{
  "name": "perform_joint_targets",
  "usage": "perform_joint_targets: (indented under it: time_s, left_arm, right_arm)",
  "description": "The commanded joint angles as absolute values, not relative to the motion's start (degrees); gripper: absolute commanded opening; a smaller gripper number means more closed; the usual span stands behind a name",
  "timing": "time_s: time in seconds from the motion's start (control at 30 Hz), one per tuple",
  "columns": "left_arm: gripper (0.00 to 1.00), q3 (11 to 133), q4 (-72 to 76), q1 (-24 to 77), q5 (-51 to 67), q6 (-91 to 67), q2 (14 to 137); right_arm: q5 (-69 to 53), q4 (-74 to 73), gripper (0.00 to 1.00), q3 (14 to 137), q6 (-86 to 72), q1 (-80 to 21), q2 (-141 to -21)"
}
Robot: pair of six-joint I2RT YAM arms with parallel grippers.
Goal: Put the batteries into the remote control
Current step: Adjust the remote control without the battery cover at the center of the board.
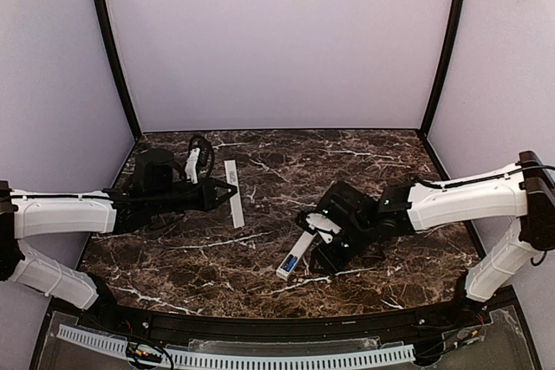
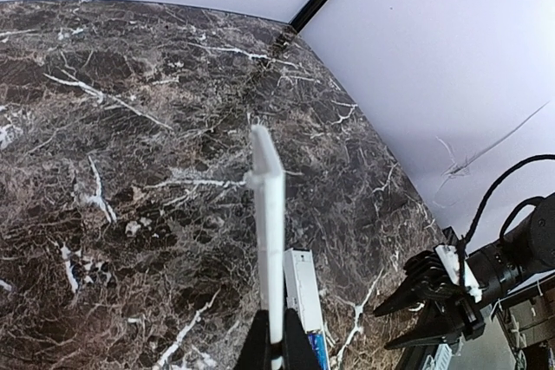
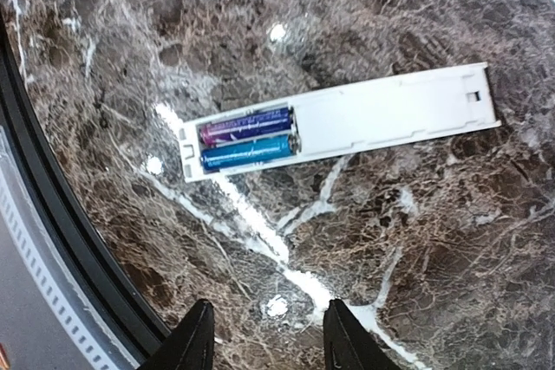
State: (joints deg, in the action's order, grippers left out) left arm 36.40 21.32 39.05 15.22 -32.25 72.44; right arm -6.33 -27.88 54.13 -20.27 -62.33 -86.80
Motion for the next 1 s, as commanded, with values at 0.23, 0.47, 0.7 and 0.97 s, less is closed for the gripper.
perform_joint_targets:
  time_s: [0.23, 0.47, 0.7, 0.97]
  left_arm:
    - [0.00, 37.29, 15.99, 38.89, 21.45, -28.63, 70.42]
    - [0.00, 36.94, 16.62, 38.93, 22.81, -28.68, 70.50]
    - [0.00, 36.11, 17.57, 38.92, 25.05, -27.70, 71.14]
    - [0.00, 37.40, 16.98, 38.91, 31.63, -26.05, 73.49]
  right_arm:
    - [-4.60, -18.70, 0.33, 54.18, -22.74, -65.00, -98.57]
    - [-3.00, -17.09, 0.31, 59.34, -21.37, -64.49, -103.57]
    - [-6.13, -13.62, 0.32, 61.35, -20.62, -61.15, -104.14]
    - [-17.32, -8.09, 0.40, 61.75, -16.84, -57.95, -99.00]
